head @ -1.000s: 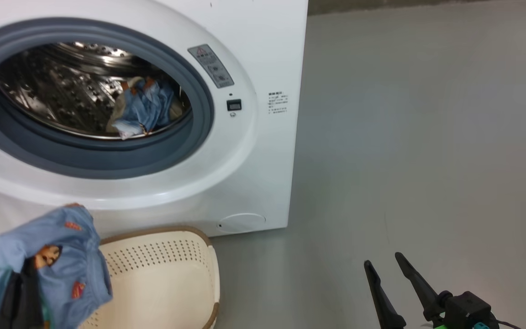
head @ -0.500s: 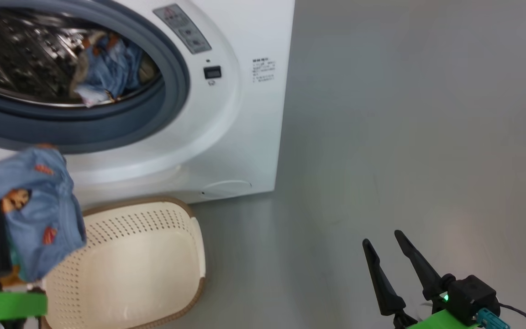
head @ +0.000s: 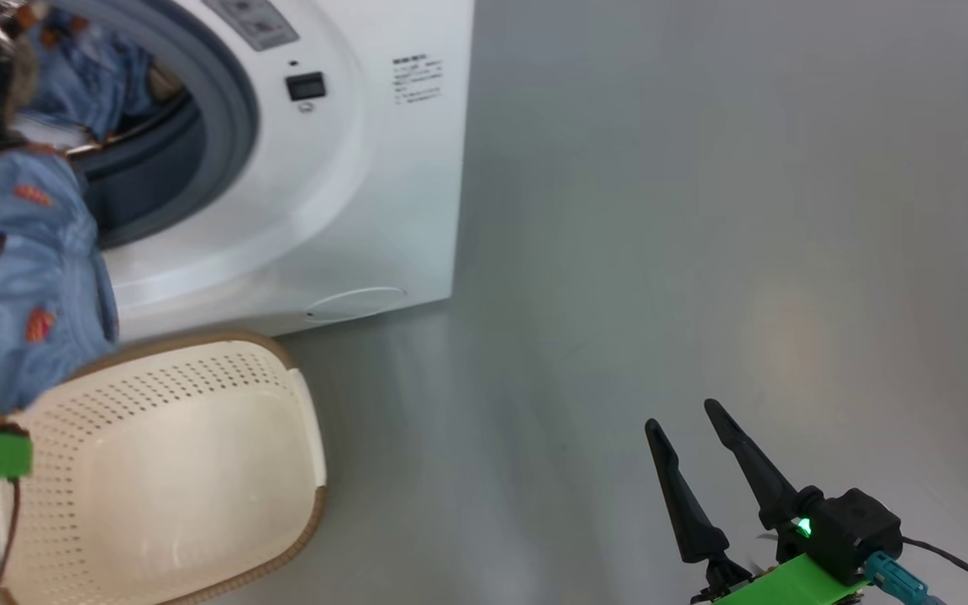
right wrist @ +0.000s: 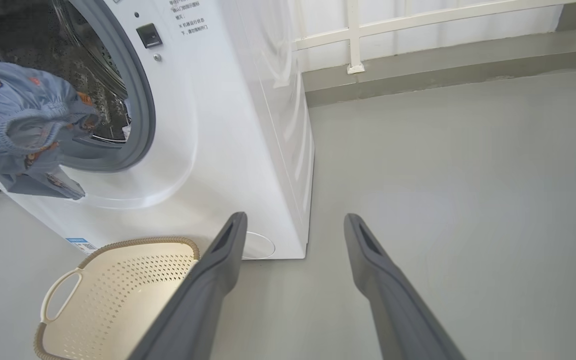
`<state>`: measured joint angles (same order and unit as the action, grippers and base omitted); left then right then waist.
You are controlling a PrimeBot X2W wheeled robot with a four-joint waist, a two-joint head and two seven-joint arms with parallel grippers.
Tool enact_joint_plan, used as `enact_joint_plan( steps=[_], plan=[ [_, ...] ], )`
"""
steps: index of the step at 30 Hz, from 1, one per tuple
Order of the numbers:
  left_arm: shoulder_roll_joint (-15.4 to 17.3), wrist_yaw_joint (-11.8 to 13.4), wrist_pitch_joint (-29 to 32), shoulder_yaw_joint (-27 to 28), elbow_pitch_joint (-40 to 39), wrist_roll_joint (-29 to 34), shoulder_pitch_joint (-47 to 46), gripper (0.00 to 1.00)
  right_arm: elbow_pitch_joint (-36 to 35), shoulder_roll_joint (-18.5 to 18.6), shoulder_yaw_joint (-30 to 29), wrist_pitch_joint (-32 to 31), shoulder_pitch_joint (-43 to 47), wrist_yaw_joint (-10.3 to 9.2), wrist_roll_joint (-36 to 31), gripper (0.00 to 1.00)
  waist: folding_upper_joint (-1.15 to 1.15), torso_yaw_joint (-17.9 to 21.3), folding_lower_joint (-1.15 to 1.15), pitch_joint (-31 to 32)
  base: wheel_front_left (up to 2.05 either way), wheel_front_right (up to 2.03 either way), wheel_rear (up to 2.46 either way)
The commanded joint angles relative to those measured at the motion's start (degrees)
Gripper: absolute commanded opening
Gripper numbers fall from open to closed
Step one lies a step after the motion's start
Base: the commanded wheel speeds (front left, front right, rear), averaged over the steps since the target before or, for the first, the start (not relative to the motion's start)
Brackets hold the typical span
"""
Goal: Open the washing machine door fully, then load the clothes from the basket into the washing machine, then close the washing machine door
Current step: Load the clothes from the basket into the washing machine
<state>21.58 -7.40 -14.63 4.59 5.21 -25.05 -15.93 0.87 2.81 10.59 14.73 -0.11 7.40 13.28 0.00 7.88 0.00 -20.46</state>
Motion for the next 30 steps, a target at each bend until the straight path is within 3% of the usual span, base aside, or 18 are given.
enact_joint_plan(
  steps=[1, 20, 30],
  plan=[
    [3.51, -0.09, -0.37, 1.53, -0.41, -0.33, -3.37, 0.0, -1.72, 0.07, 1.76, 0.27, -0.87, 0.09, 0.41, 1.0, 0.0, 1.98, 0.0, -2.07, 0.0, 0.0, 0.0],
    [14.6, -0.09, 0.17, -7.42, 13.69, -5.91, -25.1, 0.0, -4.21, 0.07, 3.72, 0.27, -2.4, 0.09, 2.0, 1.0, 0.0, 4.85, 0.0, -11.54, 0.0, 0.0, 0.0],
    [16.93, -0.09, 3.52, -14.44, 20.38, -10.48, -39.51, 0.0, -4.57, 0.07, 4.67, 0.27, -3.79, 0.09, 3.14, 1.0, 0.0, 4.74, 0.0, -17.05, 0.0, 0.0, 0.0]
  ],
)
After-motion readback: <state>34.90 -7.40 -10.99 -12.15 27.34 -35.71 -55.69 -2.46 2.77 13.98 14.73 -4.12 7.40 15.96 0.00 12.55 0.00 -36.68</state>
